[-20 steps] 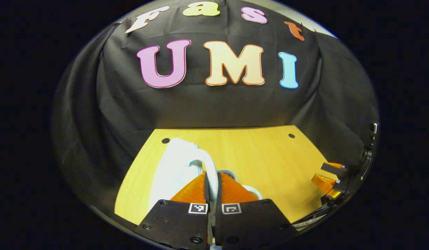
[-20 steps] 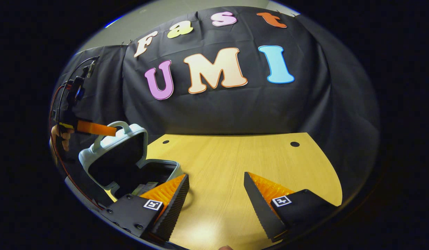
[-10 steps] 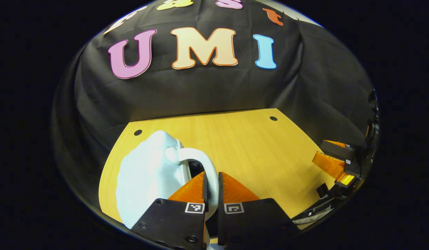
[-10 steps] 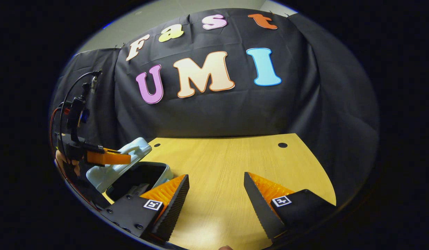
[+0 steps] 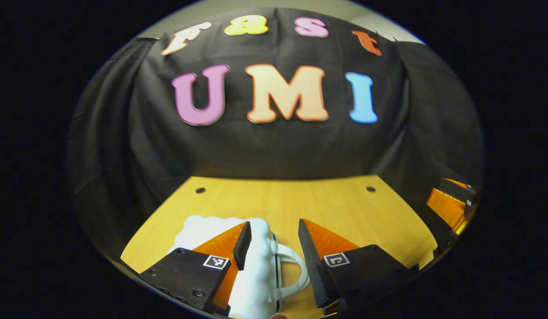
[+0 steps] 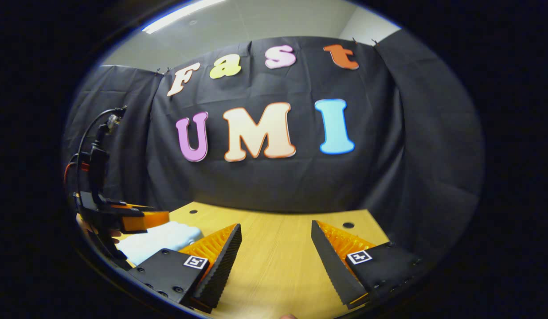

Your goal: First open the suitcase, pack the skin care products into it, and then close the suitcase.

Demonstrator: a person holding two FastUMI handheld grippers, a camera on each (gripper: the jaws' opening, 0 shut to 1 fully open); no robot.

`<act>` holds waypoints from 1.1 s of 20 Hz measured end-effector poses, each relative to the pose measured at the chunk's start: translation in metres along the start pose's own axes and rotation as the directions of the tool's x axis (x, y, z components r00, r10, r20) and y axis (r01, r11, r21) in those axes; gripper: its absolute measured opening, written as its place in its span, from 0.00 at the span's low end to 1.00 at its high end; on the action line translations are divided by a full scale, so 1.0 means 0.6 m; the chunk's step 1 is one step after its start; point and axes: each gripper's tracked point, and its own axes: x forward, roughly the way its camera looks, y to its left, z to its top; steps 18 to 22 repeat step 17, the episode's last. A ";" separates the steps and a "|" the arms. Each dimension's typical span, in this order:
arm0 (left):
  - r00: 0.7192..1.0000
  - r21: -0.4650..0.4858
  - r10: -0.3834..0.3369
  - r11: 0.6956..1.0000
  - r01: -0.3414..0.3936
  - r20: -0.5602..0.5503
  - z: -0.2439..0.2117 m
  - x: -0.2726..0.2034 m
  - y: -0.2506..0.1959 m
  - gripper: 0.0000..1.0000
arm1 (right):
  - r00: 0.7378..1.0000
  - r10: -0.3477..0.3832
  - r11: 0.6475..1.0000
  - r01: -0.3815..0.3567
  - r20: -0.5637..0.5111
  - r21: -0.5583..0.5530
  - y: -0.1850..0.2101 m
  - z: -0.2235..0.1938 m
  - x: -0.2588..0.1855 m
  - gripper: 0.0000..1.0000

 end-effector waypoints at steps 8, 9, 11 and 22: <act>0.958 0.000 0.036 0.999 -0.037 0.283 0.170 -0.068 0.023 0.81 | 0.957 -0.047 0.998 0.056 0.285 -0.023 0.048 0.194 -0.027 0.95; 0.957 -0.002 0.018 1.000 -0.019 0.289 0.183 -0.067 0.022 0.83 | 0.961 -0.051 0.998 0.059 0.272 -0.022 0.055 0.189 -0.034 0.98; 0.950 -0.006 -0.012 1.000 0.014 0.311 0.201 -0.067 0.021 0.84 | 0.959 -0.079 0.996 0.087 0.274 -0.014 0.055 0.194 -0.042 0.98; 0.939 0.029 -0.080 0.997 0.074 0.334 0.216 -0.073 0.010 0.84 | 0.935 -0.152 0.986 0.165 0.321 -0.011 0.048 0.217 -0.078 0.99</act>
